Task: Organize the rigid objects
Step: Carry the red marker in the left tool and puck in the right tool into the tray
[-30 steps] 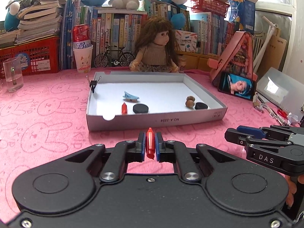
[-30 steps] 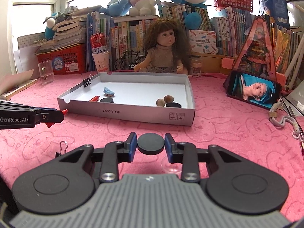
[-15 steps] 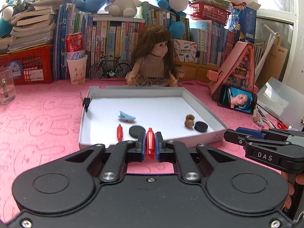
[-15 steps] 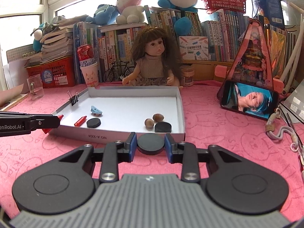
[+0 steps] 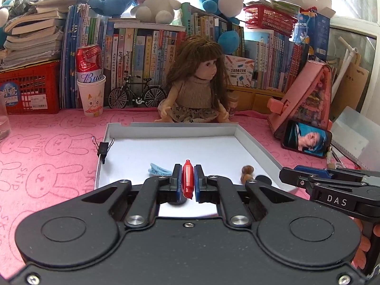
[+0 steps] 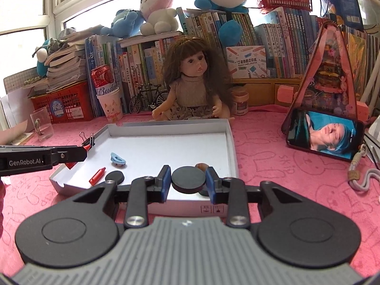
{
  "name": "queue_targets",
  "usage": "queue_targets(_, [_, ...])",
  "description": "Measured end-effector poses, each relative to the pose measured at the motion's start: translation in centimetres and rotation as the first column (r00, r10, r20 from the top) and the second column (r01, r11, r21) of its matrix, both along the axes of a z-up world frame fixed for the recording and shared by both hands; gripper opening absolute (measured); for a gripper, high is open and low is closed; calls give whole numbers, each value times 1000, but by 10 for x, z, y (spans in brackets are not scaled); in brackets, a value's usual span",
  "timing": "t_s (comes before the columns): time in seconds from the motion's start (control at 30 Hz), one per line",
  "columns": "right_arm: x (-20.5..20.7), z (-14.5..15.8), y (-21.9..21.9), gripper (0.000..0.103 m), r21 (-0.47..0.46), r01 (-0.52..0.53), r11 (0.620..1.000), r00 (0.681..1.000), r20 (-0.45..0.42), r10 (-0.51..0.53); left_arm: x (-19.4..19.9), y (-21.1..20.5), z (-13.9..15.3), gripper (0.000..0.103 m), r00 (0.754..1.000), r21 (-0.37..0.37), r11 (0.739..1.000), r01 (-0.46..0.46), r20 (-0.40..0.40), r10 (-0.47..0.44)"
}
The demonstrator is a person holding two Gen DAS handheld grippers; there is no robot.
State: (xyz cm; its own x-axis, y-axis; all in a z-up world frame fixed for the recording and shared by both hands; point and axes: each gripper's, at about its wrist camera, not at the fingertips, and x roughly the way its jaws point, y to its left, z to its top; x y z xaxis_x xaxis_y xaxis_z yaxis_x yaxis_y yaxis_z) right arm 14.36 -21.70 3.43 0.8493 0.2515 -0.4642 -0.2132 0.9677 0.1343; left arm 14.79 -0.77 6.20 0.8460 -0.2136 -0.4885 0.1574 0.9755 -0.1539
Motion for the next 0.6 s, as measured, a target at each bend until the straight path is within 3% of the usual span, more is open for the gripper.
queue_targets(0.33, [46, 6, 6, 37, 3, -12, 1000, 1000, -25, 12, 62, 12, -2, 10, 998, -67, 998, -5, -62, 1])
queue_targets(0.6, [95, -1, 6, 37, 55, -12, 998, 993, -116, 18, 108, 24, -20, 10, 987, -82, 993, -90, -141, 78])
